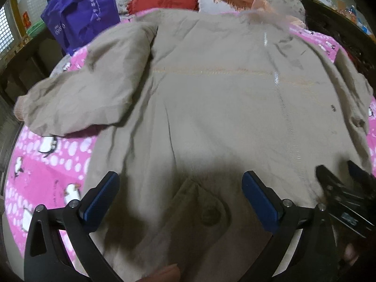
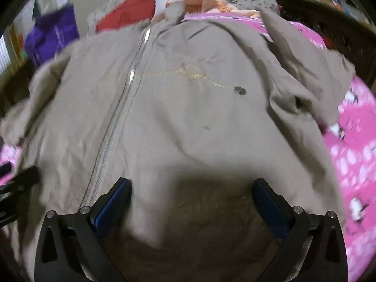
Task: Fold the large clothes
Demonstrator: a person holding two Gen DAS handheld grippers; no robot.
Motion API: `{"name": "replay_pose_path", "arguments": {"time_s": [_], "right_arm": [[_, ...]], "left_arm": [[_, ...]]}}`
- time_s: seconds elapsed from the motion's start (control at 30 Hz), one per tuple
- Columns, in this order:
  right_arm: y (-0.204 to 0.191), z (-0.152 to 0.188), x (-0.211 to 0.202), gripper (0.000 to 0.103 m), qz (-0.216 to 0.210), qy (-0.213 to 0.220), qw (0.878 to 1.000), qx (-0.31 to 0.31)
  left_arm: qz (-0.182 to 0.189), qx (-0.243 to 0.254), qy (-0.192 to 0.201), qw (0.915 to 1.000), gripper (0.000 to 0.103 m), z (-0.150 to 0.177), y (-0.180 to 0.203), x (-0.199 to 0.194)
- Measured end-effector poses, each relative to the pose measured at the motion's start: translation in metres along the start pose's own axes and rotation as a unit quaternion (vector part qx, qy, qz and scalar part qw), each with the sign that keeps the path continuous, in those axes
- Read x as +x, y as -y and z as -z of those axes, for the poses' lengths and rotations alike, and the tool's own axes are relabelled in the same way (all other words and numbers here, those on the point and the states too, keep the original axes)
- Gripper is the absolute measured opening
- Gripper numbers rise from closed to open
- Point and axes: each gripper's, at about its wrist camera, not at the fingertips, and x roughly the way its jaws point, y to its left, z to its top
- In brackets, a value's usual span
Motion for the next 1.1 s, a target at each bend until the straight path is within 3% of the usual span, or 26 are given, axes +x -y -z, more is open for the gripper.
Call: {"name": "replay_pose_path", "arguments": {"time_s": [0.1,0.23,0.47,0.8,1.1], "right_arm": [[-0.001,0.003,0.001,0.102,0.002,0.004,1.0,-0.003],[0.001,0.005,-0.001,0.102,-0.008,0.001,1.0,0.004],[0.002,0.008,-0.003,0.102,-0.006,0.007,1.0,0.003],[-0.002,0.007,-0.003,0.102,0.001,0.013,1.0,-0.002],[-0.003,0.007,-0.003,0.102,-0.001,0.014,1.0,-0.001]], "left_arm": [[0.02,-0.012,-0.008,0.9997,0.103,0.006,-0.004,0.02],[0.04,-0.032,0.012,0.9986,0.103,0.012,-0.01,0.02],[0.044,-0.037,0.033,0.9978,0.103,0.021,-0.011,0.016],[0.021,-0.026,0.042,0.9986,0.103,0.023,-0.008,0.015],[0.029,-0.035,0.039,0.9982,0.103,0.023,-0.011,0.016]]}}
